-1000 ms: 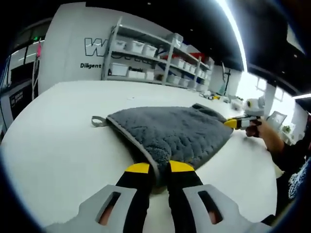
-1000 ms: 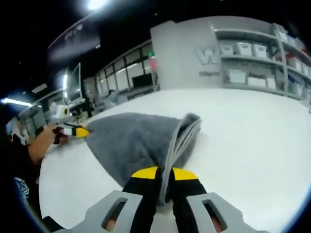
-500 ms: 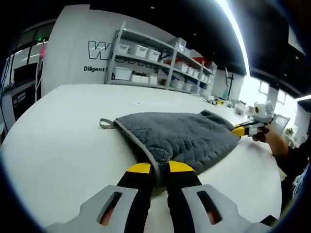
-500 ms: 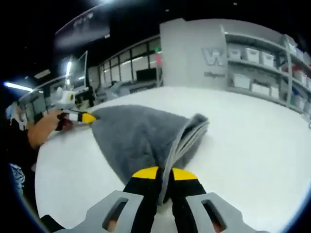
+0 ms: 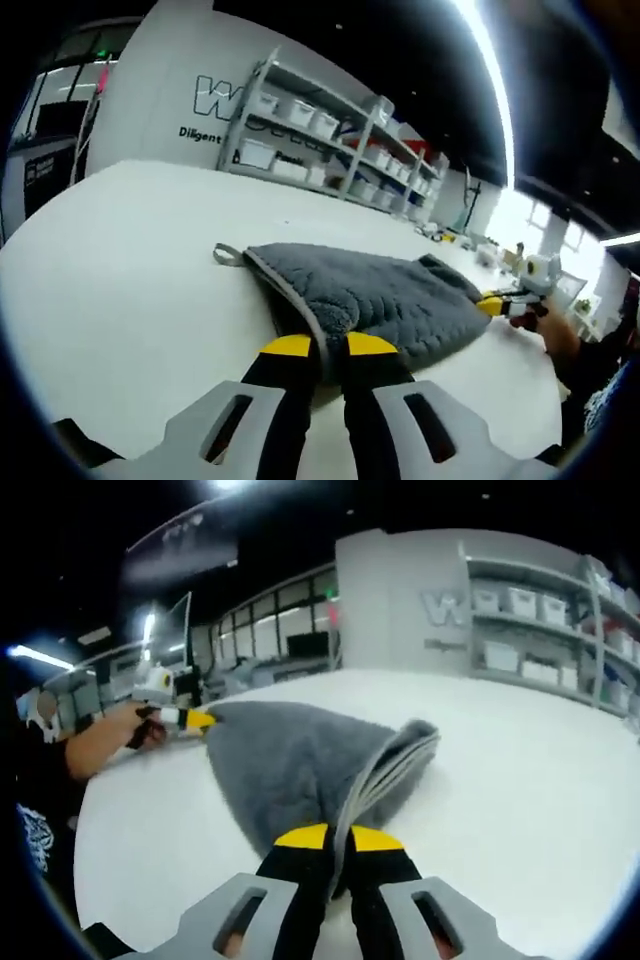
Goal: Open the folded towel by lifting each exposed corner and separating the folded layers until the towel lies flat within the target outline without major curled edges
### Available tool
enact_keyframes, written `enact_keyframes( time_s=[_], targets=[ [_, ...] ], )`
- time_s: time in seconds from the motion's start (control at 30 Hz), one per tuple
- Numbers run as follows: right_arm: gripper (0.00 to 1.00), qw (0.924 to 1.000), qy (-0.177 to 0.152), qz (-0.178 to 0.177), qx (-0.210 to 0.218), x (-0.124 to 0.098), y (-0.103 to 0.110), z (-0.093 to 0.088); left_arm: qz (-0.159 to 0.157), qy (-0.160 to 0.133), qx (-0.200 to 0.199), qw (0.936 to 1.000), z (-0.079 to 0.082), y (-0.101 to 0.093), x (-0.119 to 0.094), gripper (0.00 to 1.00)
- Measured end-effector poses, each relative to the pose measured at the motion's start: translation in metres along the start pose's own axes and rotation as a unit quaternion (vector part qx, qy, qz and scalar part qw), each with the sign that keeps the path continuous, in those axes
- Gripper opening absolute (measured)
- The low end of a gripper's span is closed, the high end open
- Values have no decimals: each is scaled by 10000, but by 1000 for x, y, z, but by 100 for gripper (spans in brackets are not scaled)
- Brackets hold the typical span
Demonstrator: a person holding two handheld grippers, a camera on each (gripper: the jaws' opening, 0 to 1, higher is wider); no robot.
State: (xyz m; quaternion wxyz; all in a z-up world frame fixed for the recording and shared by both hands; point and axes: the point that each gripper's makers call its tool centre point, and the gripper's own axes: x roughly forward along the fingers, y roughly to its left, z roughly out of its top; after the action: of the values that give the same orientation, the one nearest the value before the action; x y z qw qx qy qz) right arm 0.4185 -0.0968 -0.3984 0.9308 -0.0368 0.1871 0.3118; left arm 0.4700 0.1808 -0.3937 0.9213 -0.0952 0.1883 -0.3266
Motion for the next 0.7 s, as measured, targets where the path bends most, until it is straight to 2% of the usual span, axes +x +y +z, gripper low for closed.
enact_keyframes(
  time_s=[0.03, 0.13, 0.2, 0.27, 0.3, 0.33, 0.43, 0.47, 0.53, 0.7],
  targets=[
    [1, 10000, -24, -22, 13, 0, -1, 1, 5, -36, 3, 10000, 1, 0, 0, 9],
    [0, 9988, -187, 28, 455, 0, -1, 2, 30, -284, -16, 9996, 10, 2, 2, 9],
    [0, 9979, -176, 57, 619, 1, -2, -1, 42, -342, 4, 9994, 12, 2, 2, 9],
    [1, 9980, -185, 35, 610, 0, -1, -1, 102, -294, 51, 9995, 14, 3, 7, 9],
    [1, 9985, -140, 2, 520, 0, 1, -1, 108, -229, 150, 9996, 14, 4, 10, 9],
    [1, 9988, -120, -11, 476, -1, 1, -2, 117, -32, 338, 9994, 13, 7, 12, 9],
    [1, 9996, 61, -235, -157, -3, 5, -4, 56, 156, 443, 9989, 15, 7, 18, 9],
    [1, 9991, 117, -275, -304, -4, 8, -4, 12, 281, 531, 9982, 16, 8, 20, 9],
    [1, 9973, 216, -325, -629, -5, 14, -5, 7, 351, 608, 9975, 21, 11, 23, 9],
    [1, 9950, 282, -341, -900, -4, 25, -5, 6, 514, 739, 9959, 28, 17, 32, 9]
  ],
)
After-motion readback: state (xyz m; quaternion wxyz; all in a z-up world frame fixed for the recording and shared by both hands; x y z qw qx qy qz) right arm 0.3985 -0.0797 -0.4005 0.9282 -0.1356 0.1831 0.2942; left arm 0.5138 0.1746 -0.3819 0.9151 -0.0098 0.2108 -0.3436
